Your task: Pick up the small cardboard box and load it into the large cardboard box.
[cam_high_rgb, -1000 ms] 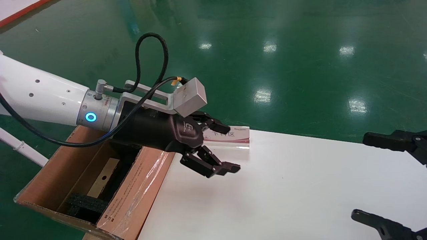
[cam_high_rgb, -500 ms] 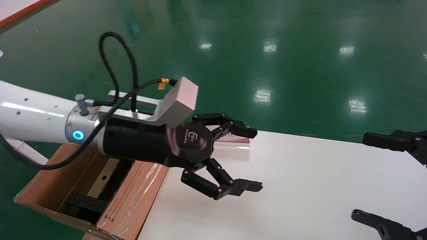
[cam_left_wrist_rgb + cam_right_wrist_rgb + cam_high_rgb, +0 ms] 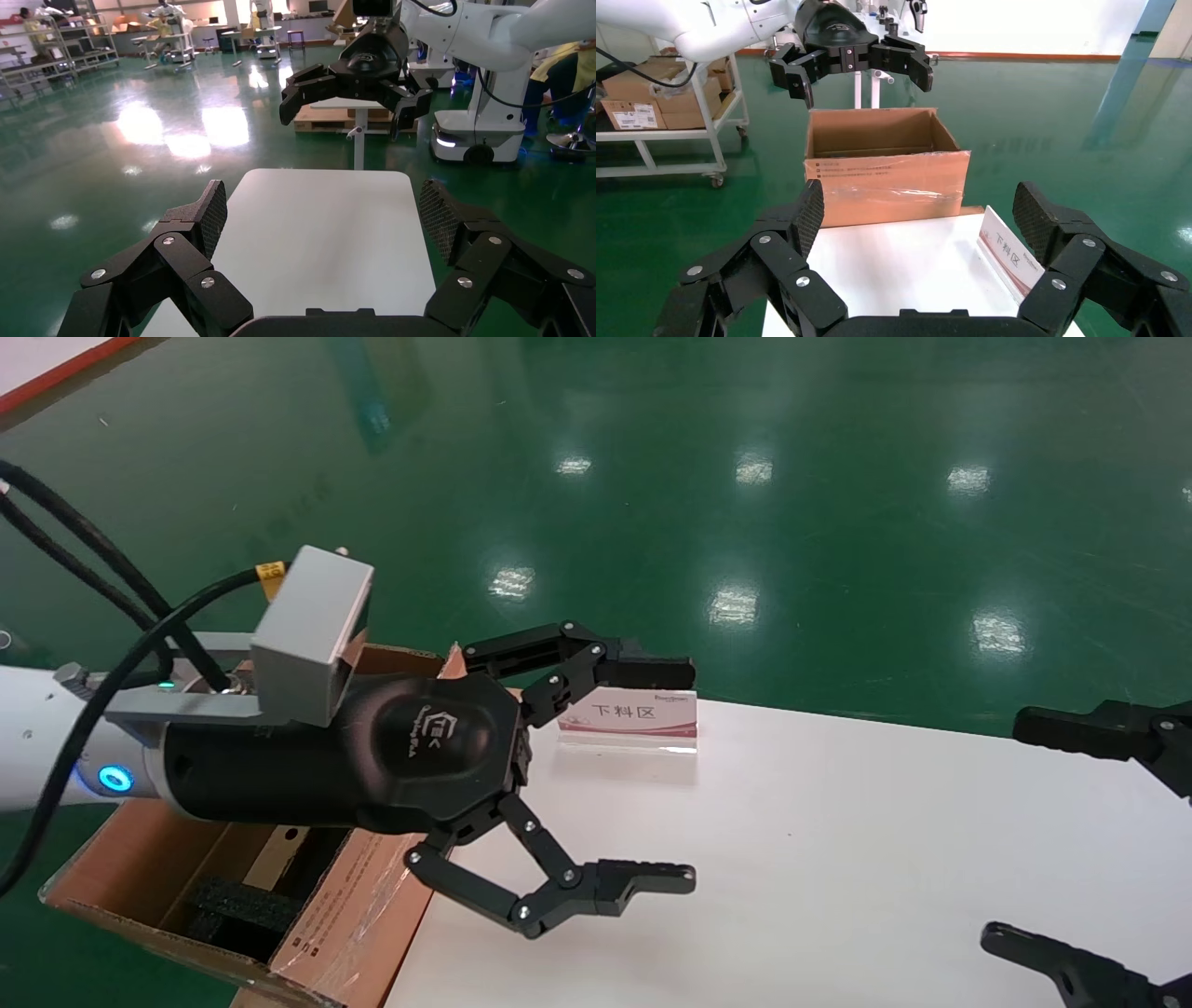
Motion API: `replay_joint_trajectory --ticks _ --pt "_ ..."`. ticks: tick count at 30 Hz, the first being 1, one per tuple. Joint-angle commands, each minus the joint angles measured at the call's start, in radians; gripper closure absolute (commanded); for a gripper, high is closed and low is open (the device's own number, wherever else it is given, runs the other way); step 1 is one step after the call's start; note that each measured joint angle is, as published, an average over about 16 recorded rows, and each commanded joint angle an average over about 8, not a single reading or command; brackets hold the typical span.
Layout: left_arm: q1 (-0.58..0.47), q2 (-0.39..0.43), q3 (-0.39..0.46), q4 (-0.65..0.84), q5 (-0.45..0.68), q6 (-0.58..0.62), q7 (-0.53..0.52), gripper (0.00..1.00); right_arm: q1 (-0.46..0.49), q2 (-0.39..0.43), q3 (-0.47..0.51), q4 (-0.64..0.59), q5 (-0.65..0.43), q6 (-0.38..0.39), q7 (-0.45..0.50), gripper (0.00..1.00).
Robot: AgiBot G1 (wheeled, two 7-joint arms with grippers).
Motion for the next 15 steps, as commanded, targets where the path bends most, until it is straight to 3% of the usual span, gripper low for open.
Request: replay_joint_trajectory --ticks 1,15 --pt "0.034 0.003 -0.045 0.001 -0.012 0.014 0.017 0.00 0.000 0.000 0.000 0.000 0.000 0.000 0.000 0.00" --pt "0.011 0.001 -0.014 0.001 -0.006 0.005 0.008 0.00 0.000 0.000 0.000 0.000 0.000 0.000 0.000 0.00"
